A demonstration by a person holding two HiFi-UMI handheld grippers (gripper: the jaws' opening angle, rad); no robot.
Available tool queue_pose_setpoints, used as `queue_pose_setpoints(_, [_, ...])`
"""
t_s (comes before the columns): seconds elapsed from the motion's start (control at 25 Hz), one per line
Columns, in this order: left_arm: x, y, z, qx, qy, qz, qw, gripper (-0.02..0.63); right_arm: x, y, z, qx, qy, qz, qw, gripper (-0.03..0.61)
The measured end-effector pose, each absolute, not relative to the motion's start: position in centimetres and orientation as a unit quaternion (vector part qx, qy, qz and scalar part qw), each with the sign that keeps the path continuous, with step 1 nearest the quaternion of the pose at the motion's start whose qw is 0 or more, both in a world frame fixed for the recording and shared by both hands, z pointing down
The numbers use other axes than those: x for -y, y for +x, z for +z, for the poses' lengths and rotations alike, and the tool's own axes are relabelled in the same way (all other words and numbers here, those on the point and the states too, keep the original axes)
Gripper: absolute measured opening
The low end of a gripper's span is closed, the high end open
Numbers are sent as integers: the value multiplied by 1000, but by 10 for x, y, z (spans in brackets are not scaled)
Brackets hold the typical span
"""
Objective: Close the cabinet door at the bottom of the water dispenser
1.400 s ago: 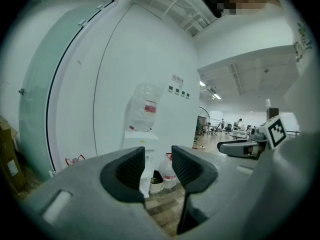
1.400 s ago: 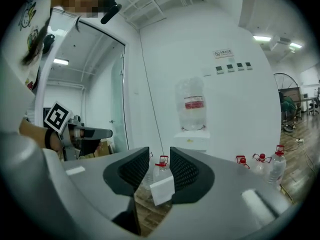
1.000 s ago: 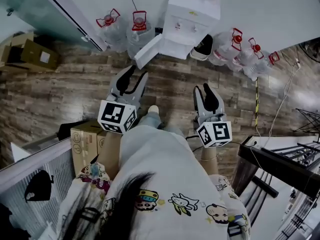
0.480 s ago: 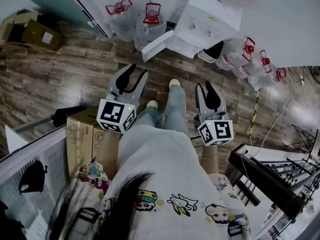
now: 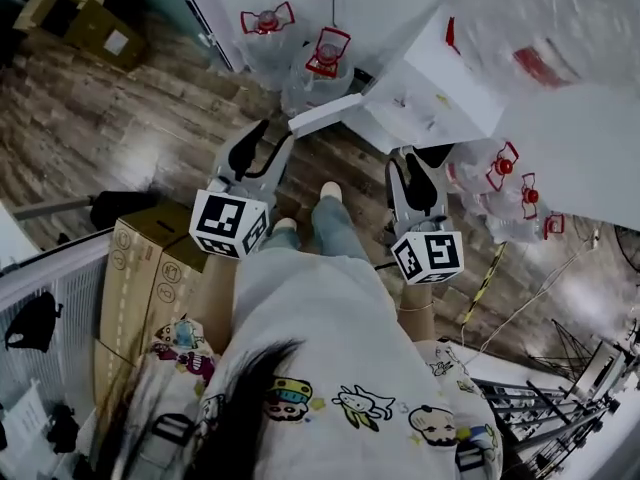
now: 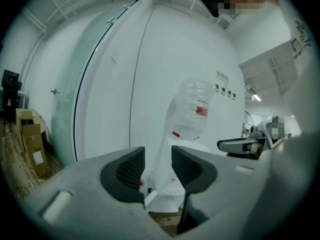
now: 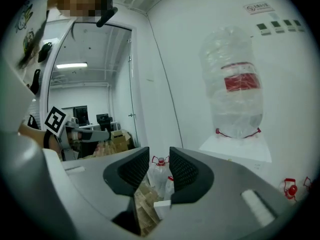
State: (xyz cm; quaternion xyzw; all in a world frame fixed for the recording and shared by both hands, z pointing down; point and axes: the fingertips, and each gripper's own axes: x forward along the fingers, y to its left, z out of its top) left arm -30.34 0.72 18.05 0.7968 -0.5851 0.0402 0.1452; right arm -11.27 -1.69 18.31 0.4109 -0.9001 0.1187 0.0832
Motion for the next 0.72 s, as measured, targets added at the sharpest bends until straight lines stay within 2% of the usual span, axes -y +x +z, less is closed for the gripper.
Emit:
queue_pose_setpoints(0.28, [41,-293,176,634,760,32,141,161,84,-118,182,931,333,114,94,121])
queue_pose_setpoints(0.72, [65,-289,213,663,725,38,181,161,126,-138,209,950,253,121,141,120])
